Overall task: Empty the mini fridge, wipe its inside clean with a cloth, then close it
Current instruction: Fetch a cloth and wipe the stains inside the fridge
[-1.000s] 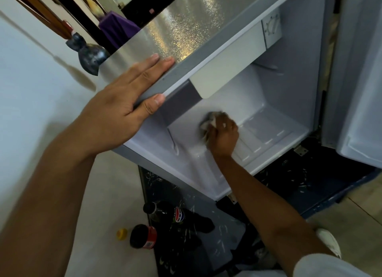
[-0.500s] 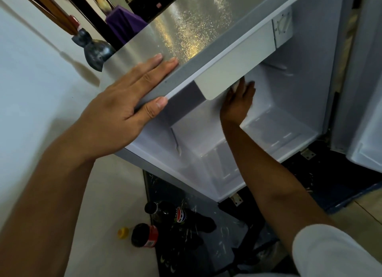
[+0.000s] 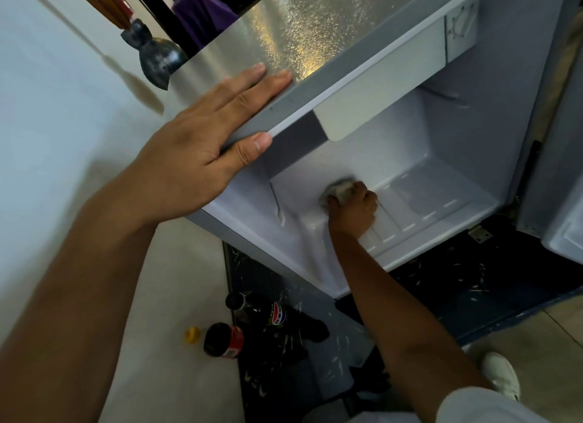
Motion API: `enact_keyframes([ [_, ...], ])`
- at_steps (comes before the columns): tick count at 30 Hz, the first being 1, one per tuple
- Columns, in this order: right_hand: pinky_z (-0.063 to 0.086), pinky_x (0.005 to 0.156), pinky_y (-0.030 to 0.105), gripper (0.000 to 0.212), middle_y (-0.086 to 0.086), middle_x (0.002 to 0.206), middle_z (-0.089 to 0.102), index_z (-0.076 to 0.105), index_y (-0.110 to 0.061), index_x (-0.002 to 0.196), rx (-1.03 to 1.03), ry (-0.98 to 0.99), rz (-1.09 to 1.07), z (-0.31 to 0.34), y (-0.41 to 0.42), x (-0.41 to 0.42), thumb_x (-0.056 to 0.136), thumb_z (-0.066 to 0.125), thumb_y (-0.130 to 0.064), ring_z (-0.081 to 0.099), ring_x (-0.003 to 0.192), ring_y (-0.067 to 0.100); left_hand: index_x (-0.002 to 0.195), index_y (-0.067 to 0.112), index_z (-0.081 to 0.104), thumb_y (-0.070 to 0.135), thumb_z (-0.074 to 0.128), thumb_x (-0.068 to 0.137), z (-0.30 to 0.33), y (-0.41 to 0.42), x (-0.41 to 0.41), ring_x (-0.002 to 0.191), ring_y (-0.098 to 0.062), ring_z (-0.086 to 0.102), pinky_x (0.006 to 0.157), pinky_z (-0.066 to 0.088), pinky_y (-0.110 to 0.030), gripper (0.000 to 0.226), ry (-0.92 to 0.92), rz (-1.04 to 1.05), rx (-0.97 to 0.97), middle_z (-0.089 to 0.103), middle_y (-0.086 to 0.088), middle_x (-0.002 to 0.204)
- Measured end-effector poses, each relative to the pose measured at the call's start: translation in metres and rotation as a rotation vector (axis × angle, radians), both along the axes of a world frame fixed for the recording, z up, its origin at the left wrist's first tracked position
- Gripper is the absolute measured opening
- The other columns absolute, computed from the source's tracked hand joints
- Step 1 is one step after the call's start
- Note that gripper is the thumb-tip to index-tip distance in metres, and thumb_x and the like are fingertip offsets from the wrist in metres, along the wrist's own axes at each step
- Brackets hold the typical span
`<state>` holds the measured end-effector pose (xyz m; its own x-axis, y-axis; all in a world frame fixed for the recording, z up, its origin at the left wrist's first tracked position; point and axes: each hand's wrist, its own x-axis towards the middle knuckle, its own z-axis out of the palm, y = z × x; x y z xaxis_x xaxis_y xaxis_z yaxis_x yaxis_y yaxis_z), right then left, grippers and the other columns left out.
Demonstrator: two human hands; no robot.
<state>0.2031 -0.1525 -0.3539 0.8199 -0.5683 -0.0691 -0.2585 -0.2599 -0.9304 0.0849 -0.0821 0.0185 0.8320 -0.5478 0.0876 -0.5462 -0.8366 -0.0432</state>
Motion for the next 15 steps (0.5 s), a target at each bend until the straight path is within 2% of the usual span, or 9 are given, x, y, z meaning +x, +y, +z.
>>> enact_keyframes([
  [2,0.047,0.084,0.047,0.056,0.019,0.119,0.056,0.055,-0.009,0.121,-0.028,0.026,0.034,-0.005,-0.005,0.001,0.075,0.076,-0.034,0.056,0.109,0.042,0.157,0.046,0.013,0.048,0.036,0.102,0.001,-0.001,0.000,0.154,-0.006,0.017,0.120,0.030,-0.047,0.060,0.002,0.006,0.007,0.013,0.018,0.167],
  [4,0.049,0.084,0.046,0.052,0.019,0.118,0.059,0.057,-0.008,0.121,-0.040,0.046,0.081,-0.007,-0.002,0.000,0.080,0.072,-0.036,0.057,0.107,0.041,0.157,0.046,0.012,0.049,0.036,0.102,0.001,-0.002,0.000,0.154,-0.008,0.016,0.120,0.030,-0.051,0.060,0.011,0.010,0.015,0.013,0.016,0.167],
  [7,0.053,0.084,0.044,0.043,0.016,0.120,0.064,0.062,-0.013,0.126,-0.149,-0.006,0.268,-0.012,0.007,-0.016,0.085,0.064,-0.027,0.061,0.108,0.038,0.158,0.044,0.014,0.047,0.037,0.102,0.002,-0.002,0.000,0.154,-0.008,0.016,0.121,0.029,-0.051,0.060,0.011,0.011,0.007,0.014,0.015,0.168],
  [10,0.055,0.079,0.039,0.032,0.010,0.113,0.071,0.072,-0.022,0.114,-0.228,-0.023,0.483,-0.019,0.006,-0.025,0.083,0.062,-0.023,0.067,0.104,0.034,0.157,0.044,0.015,0.047,0.037,0.102,0.002,-0.002,-0.001,0.154,-0.008,0.016,0.122,0.027,-0.048,0.060,0.011,0.020,-0.006,0.014,0.015,0.167],
  [12,0.055,0.081,0.037,0.032,0.008,0.111,0.073,0.069,-0.023,0.115,-0.111,-0.051,0.426,-0.005,0.001,-0.022,0.084,0.063,-0.026,0.069,0.101,0.032,0.157,0.044,0.016,0.047,0.037,0.102,0.003,-0.001,-0.002,0.154,-0.007,0.016,0.122,0.026,-0.046,0.059,0.008,0.027,-0.011,0.014,0.016,0.167],
  [15,0.056,0.079,0.037,0.028,0.004,0.106,0.069,0.060,-0.021,0.112,0.196,-0.248,0.132,0.033,-0.005,-0.011,0.084,0.066,-0.024,0.068,0.092,0.027,0.157,0.043,0.017,0.046,0.038,0.102,0.003,-0.001,-0.001,0.153,-0.004,0.015,0.122,0.025,-0.040,0.059,0.011,0.020,-0.011,0.014,0.016,0.167],
])
